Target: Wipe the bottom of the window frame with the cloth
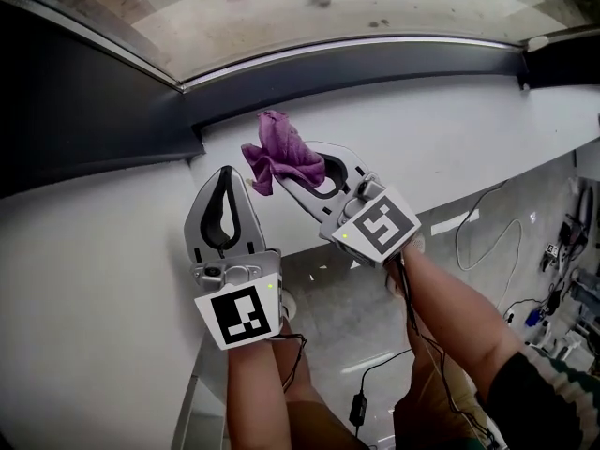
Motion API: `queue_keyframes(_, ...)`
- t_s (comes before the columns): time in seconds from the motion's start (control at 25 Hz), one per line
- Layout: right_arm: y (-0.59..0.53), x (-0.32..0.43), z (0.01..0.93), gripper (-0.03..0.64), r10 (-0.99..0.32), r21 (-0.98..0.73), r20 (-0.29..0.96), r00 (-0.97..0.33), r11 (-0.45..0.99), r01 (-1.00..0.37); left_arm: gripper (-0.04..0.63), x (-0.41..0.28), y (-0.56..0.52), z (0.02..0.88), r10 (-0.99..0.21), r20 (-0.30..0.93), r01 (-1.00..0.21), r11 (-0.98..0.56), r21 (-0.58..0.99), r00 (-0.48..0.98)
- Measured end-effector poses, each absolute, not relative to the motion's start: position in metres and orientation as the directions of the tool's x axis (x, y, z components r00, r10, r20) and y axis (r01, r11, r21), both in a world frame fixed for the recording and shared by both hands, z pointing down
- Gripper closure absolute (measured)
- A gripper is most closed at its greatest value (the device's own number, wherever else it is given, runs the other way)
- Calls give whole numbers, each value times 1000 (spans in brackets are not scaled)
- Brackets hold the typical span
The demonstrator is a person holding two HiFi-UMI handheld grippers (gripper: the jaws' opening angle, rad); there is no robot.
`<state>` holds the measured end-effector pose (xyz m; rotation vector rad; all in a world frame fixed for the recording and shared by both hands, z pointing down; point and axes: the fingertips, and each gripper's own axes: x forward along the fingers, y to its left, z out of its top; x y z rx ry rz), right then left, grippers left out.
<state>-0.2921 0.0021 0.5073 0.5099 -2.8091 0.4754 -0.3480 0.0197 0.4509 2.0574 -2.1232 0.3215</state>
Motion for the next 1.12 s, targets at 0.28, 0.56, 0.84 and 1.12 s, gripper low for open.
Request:
queue_keyframes(0.28, -9, -318, 536, 489, -272, -274, 324, -906, 890, -365, 589, -353, 24, 474, -953, 299, -999, 30, -38, -40)
queue_keyframes(0.56, -8, -335, 566, 489, -248, -262, 379, -891, 895, -361, 589, -365, 21, 486, -946, 319, -998, 55, -19, -58)
queue_keyframes(0.84, -5, -338, 580, 489, -235, -277, 414, -880, 888, -367, 589, -364, 19, 493, -943, 330, -999, 39, -7, -39)
queue_keyframes(1.12, -1, -337, 587, 489, -227, -263, 449, -864, 891, -371, 589, -362, 17, 491, -945, 325, -999, 20, -26, -28)
